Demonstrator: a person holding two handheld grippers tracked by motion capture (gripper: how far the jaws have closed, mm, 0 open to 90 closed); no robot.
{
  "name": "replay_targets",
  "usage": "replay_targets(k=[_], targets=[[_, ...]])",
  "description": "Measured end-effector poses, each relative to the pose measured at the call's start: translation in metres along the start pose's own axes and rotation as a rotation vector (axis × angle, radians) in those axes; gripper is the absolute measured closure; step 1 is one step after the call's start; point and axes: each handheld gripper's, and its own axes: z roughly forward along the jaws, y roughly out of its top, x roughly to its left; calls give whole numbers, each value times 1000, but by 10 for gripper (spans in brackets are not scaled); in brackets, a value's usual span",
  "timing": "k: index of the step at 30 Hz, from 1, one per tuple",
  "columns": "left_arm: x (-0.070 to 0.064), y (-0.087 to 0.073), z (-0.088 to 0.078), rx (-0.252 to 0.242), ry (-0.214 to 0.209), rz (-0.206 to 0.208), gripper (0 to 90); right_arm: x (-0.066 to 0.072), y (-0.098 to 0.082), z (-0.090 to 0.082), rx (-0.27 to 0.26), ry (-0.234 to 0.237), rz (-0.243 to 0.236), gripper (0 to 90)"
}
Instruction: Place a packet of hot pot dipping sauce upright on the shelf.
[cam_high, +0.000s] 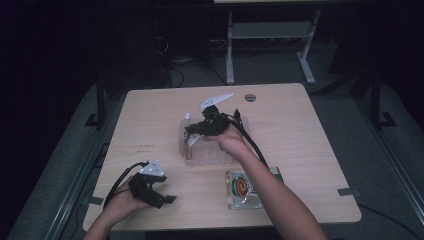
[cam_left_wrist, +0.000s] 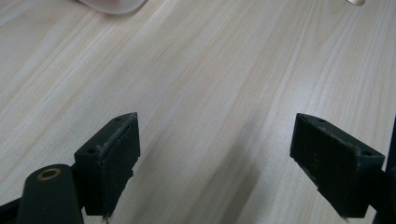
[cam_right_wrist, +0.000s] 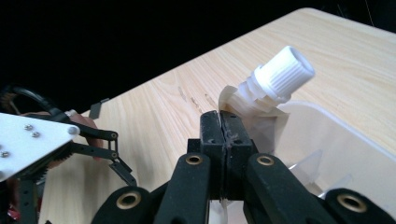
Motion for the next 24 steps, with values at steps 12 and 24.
replay_targets(k=[12,24], targets=[[-1,0,1,1,-3,-3,157,1,-1,4,-16,12,15,714],[-1,1,1,-12,-21,-11,157,9,-5,0,20,-38,22,345]])
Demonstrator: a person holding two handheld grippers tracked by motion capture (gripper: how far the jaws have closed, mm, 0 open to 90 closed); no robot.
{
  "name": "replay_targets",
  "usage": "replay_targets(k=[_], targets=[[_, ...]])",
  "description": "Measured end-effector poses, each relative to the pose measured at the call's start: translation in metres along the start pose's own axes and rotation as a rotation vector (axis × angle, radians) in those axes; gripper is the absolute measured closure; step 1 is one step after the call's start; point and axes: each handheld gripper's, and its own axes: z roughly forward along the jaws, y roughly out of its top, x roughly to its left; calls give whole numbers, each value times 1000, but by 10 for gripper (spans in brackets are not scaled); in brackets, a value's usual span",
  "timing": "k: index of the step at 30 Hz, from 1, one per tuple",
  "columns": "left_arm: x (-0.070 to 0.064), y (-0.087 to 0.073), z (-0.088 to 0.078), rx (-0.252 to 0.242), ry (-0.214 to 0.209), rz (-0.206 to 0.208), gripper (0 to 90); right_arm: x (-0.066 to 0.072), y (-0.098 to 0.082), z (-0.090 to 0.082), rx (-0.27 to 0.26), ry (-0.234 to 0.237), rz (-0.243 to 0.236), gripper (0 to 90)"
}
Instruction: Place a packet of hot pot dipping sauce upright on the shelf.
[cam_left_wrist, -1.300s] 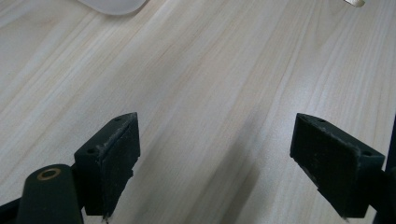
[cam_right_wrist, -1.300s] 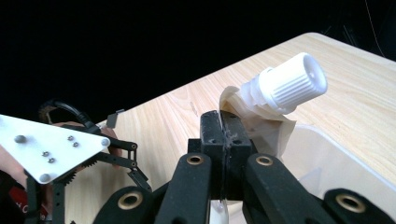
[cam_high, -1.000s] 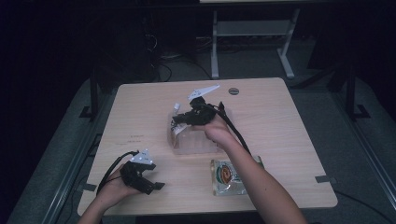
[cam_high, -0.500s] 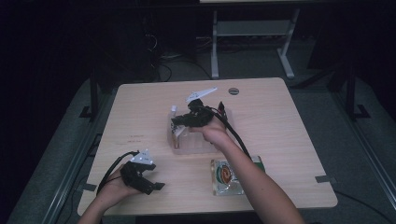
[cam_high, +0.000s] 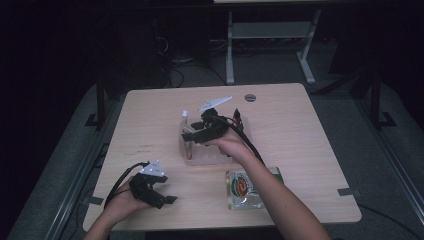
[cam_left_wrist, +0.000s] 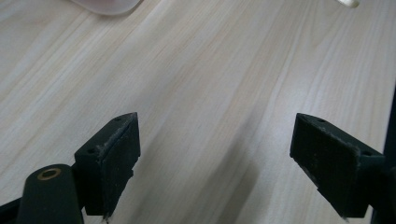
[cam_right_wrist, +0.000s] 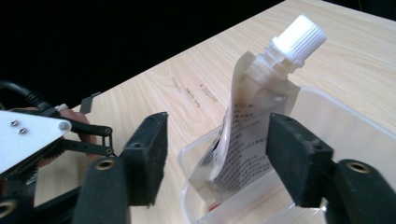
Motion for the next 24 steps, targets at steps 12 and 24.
replay_targets(k=[12,24], targets=[[-4,5,-1,-11,-2,8,157,11,-13,-26,14,-46,-40,293],[-16,13,-9,-40,-12,1,166,25,-38,-54,23,-68,-82,300]])
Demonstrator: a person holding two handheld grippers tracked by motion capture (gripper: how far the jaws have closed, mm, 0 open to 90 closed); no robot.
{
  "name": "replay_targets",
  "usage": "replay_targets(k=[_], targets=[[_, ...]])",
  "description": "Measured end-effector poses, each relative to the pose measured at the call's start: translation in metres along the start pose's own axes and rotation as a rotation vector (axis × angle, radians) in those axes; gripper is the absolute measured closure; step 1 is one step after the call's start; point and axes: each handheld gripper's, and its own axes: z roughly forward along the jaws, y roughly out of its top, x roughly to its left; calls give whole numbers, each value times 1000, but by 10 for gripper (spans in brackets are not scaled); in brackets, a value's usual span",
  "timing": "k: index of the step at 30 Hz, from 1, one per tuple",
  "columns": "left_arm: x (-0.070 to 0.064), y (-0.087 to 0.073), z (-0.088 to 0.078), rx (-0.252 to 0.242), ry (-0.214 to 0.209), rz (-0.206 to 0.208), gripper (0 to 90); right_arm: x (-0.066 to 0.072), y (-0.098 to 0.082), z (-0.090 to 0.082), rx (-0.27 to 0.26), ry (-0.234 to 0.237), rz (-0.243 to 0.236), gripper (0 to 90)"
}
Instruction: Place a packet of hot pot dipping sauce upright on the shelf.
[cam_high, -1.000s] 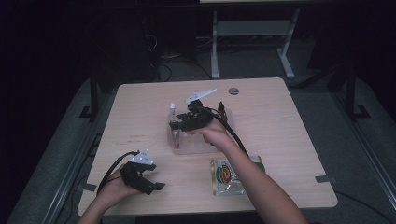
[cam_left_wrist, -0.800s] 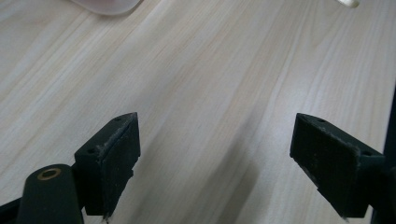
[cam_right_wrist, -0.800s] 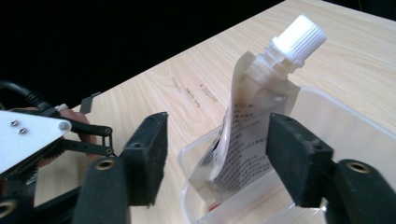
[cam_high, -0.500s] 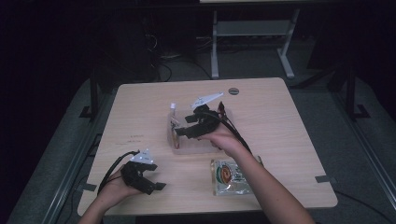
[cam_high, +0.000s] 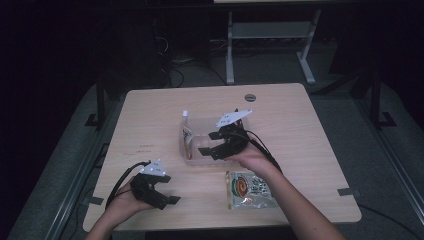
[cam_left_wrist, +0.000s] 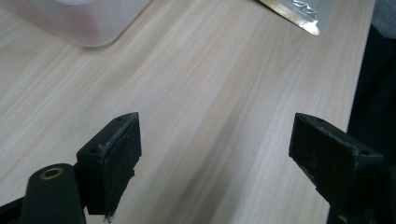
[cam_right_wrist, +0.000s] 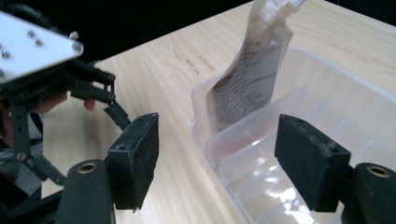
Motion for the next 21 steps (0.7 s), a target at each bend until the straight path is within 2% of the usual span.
replay_targets(k=[3,8,11,13,18,21], targets=[[-2,3,0,10,-8,2,166,3,-4,-4,2,-4,-15,299],[-6,6,-2,-1,-9,1,167,10,-19,-17,10,-3,-30,301],[-6,6,-5,-8,-7,-5,168,16,-35,-26,37,-12,-48,302],[-6,5,-4,-11,-3,-13,168,17,-39,-28,45,-20,-50,302],[-6,5,-4,1,11,-13,168,24,-63,-42,79,-49,-52,300],[-10,3,-3,-20,20,-28,168,26,-76,-50,84,-57,-47,299]])
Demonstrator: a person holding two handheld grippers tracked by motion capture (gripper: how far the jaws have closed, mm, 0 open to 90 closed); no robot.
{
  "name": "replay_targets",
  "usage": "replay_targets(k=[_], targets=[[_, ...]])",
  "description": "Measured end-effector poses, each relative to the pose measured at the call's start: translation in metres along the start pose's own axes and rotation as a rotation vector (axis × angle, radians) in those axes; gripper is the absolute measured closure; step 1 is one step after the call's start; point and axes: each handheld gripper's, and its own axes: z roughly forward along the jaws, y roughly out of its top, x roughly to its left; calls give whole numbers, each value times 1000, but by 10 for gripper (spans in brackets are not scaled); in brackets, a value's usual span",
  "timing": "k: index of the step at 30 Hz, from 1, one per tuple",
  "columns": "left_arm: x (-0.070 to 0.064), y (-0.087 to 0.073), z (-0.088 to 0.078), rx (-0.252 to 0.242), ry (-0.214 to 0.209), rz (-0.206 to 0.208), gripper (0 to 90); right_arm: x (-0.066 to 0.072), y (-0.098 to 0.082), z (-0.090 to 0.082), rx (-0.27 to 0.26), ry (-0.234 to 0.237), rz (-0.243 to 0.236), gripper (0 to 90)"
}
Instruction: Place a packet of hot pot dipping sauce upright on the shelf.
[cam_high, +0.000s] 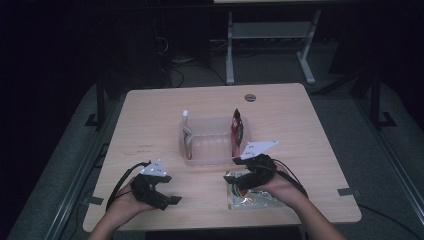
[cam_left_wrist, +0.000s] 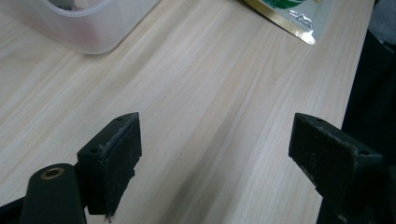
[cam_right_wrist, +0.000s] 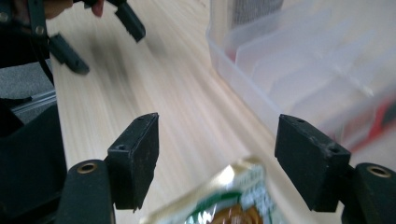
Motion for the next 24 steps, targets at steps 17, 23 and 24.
replay_targets(k=[17,23,24], targets=[[0,-6,4,6,18,46,169,-17,-74,-62,9,-135,122,289],[1,-9,7,2,3,33,169,-31,-92,-71,78,-215,130,293],[1,-9,7,10,-3,30,169,-36,-94,-72,83,-218,136,304]])
